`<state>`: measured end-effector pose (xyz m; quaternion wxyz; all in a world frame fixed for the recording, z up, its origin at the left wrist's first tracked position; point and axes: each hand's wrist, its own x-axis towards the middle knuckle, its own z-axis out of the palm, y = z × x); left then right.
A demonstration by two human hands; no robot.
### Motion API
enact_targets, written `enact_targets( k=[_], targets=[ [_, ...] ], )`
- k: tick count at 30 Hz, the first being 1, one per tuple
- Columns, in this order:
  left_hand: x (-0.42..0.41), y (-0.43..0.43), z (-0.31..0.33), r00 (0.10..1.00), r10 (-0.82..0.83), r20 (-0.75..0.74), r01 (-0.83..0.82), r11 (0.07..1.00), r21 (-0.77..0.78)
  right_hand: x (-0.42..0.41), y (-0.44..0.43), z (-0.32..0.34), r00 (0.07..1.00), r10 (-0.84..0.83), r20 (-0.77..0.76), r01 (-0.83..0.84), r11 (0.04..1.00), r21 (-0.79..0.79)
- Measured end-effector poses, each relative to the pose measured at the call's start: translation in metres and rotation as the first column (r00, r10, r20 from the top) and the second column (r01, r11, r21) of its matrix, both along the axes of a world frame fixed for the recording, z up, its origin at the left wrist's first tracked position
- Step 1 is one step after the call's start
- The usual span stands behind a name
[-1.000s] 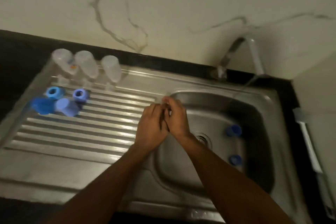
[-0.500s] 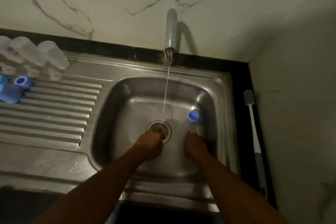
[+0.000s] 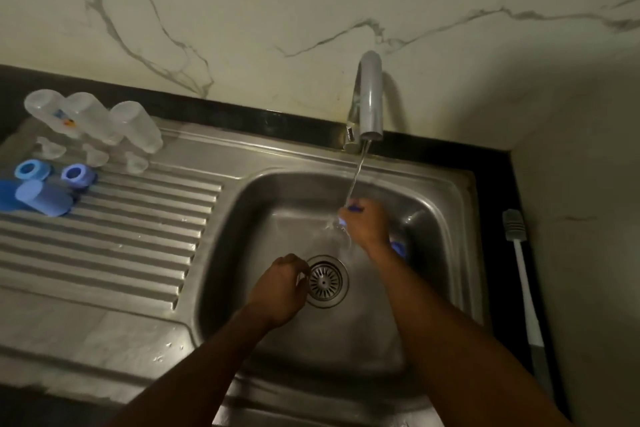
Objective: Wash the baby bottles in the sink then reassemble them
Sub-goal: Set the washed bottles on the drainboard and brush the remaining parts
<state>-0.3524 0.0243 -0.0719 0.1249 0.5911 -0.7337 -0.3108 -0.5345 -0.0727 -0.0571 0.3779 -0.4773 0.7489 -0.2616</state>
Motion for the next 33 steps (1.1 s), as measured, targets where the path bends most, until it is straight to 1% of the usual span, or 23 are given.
enact_targets(
  k=[1,3,4,6,7,9,11,12,14,15,17,18,20,22,23,24,25,27,29,31,32,33],
  targets=[
    [0.003,-0.003,0.000,1.000,0.007,-0.015,-0.007,1.000,-0.003,0.002,-0.010,0.007,0.999,0.037,0.024,-0.036,0.999,-0.036],
    [0.009,-0.008,0.000,0.999,0.022,-0.031,-0.022,1.000,0.007,0.007,-0.012,0.013,0.985,0.175,-0.008,-0.175,0.984,-0.025],
    [0.013,-0.010,0.000,0.999,0.030,-0.038,-0.029,0.999,0.021,0.009,-0.009,0.012,0.981,0.195,-0.007,-0.195,0.981,-0.007],
    [0.017,-0.015,0.001,0.998,0.036,-0.056,-0.033,0.998,0.053,0.012,0.001,0.009,0.989,0.144,0.037,-0.145,0.989,0.010],
    [0.018,-0.017,0.003,0.997,0.033,-0.068,-0.029,0.998,0.062,0.013,0.006,0.007,0.992,0.120,0.031,-0.121,0.993,0.017],
    [0.017,-0.023,0.007,0.995,0.018,-0.097,-0.011,0.997,0.072,0.015,0.015,0.009,0.995,0.091,-0.031,-0.091,0.995,0.031],
    [0.015,-0.031,0.009,0.992,0.004,-0.122,0.007,0.996,0.087,0.019,0.021,0.018,0.999,-0.020,-0.047,0.019,0.999,-0.030],
    [0.013,-0.034,0.010,0.990,0.008,-0.141,0.006,0.995,0.098,0.020,0.021,0.022,0.998,-0.046,-0.052,0.043,0.997,-0.056],
    [0.006,-0.039,0.010,0.977,0.040,-0.209,-0.014,0.992,0.126,0.024,0.021,0.032,0.992,0.069,-0.104,-0.074,0.996,-0.045],
    [0.002,-0.041,0.013,0.965,0.072,-0.252,-0.036,0.989,0.145,0.026,0.021,0.037,0.993,0.084,-0.088,-0.086,0.996,-0.028],
    [-0.006,-0.045,0.019,0.920,0.162,-0.356,-0.106,0.980,0.171,0.032,0.019,0.050,0.998,-0.062,-0.007,0.062,0.998,-0.019],
    [-0.010,-0.047,0.023,0.889,0.217,-0.404,-0.153,0.971,0.183,0.035,0.016,0.054,0.995,-0.101,0.012,0.100,0.995,0.014],
    [-0.017,-0.053,0.035,0.804,0.310,-0.508,-0.215,0.947,0.239,0.041,0.014,0.063,0.997,-0.073,0.038,0.071,0.997,0.043],
    [-0.021,-0.060,0.047,0.698,0.351,-0.624,-0.179,0.930,0.322,0.043,0.015,0.071,0.978,-0.159,0.137,0.156,0.987,0.029],
    [-0.023,-0.064,0.051,0.657,0.347,-0.669,-0.140,0.929,0.344,0.045,0.016,0.075,0.968,-0.185,0.168,0.182,0.983,0.030],
    [-0.026,-0.067,0.056,0.635,0.322,-0.702,-0.086,0.933,0.351,0.046,0.018,0.078,0.968,-0.175,0.180,0.170,0.984,0.043],
    [-0.028,-0.069,0.060,0.620,0.289,-0.729,-0.028,0.937,0.348,0.049,0.021,0.081,0.970,-0.162,0.179,0.155,0.986,0.056],
    [-0.034,-0.070,0.065,0.617,0.236,-0.751,0.046,0.941,0.334,0.050,0.026,0.083,0.956,-0.207,0.206,0.195,0.978,0.080],
    [-0.039,-0.069,0.067,0.628,0.225,-0.745,0.020,0.952,0.305,0.048,0.032,0.088,0.953,-0.215,0.215,0.193,0.974,0.118],
    [-0.042,-0.071,0.069,0.610,0.235,-0.757,-0.048,0.964,0.261,0.037,0.037,0.093,0.958,-0.203,0.203,0.175,0.973,0.148],
    [-0.043,-0.072,0.071,0.604,0.254,-0.756,-0.078,0.962,0.261,0.028,0.040,0.094,0.970,-0.195,0.147,0.176,0.976,0.132],
    [-0.044,-0.074,0.070,0.603,0.288,-0.744,-0.111,0.954,0.279,0.016,0.047,0.097,0.984,-0.172,0.049,0.167,0.981,0.099]
  ],
)
